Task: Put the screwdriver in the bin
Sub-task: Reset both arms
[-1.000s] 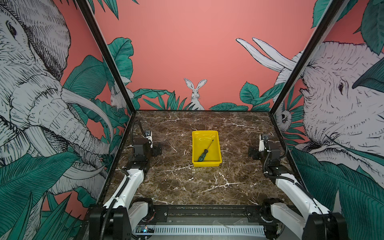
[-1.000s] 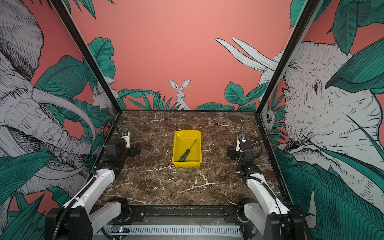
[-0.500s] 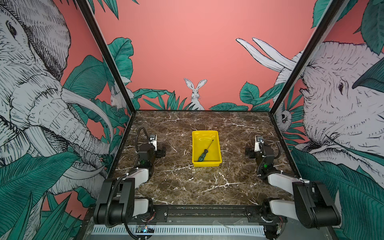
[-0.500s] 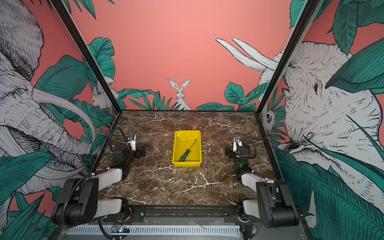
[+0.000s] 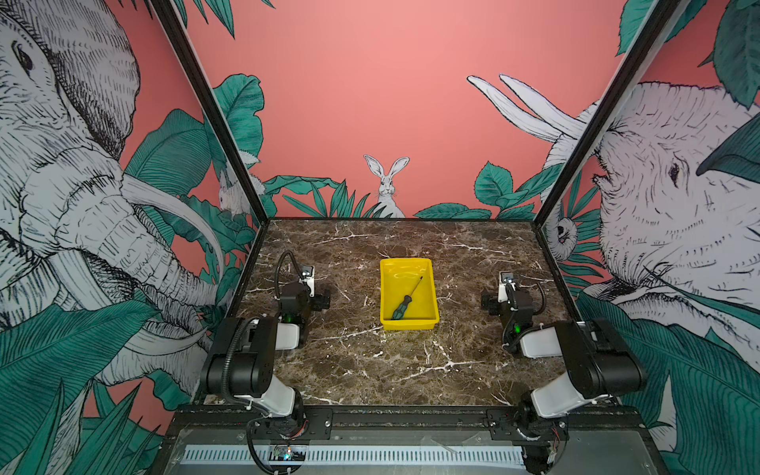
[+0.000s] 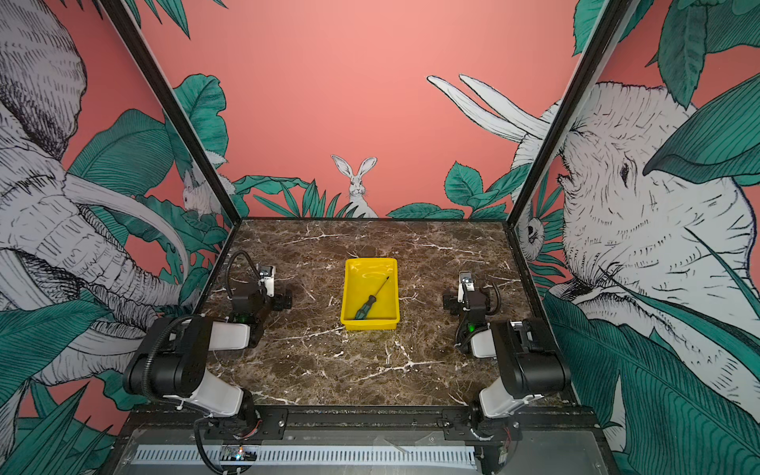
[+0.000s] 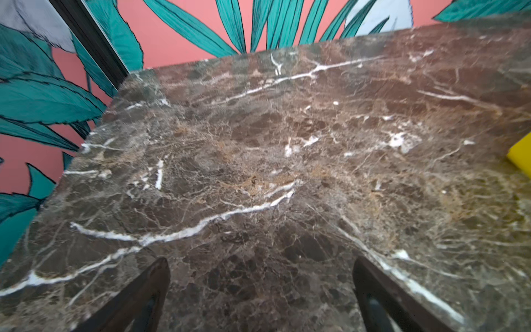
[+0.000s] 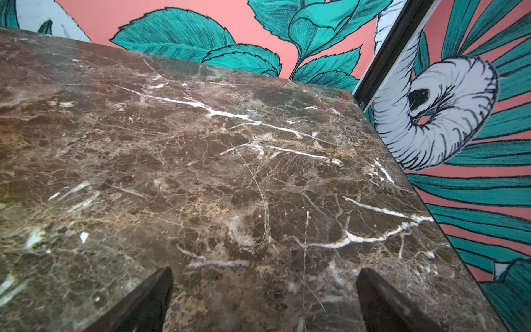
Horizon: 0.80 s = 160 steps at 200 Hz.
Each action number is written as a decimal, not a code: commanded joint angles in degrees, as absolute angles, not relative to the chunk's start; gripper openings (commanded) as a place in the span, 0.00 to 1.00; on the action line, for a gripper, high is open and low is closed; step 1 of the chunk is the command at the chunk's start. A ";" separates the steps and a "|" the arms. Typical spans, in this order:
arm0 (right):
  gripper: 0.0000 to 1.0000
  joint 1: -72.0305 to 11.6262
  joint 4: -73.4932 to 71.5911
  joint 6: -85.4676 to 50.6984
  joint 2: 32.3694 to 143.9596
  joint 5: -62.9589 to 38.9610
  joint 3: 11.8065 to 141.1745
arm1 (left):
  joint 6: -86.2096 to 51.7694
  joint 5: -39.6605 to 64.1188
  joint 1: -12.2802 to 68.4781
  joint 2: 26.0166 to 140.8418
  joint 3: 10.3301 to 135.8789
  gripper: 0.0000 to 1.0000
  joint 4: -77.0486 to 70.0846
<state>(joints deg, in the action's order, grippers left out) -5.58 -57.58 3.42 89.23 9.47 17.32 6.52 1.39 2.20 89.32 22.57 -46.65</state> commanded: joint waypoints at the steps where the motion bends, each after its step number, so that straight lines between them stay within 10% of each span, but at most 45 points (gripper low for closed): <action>1: 0.99 -5.44 -60.17 3.50 89.07 10.10 18.56 | 7.49 1.87 2.02 88.48 23.87 1.00 -48.80; 160: 0.99 -1.67 -52.06 0.26 88.81 5.04 22.57 | 6.51 -0.09 1.87 88.93 24.08 1.00 -48.77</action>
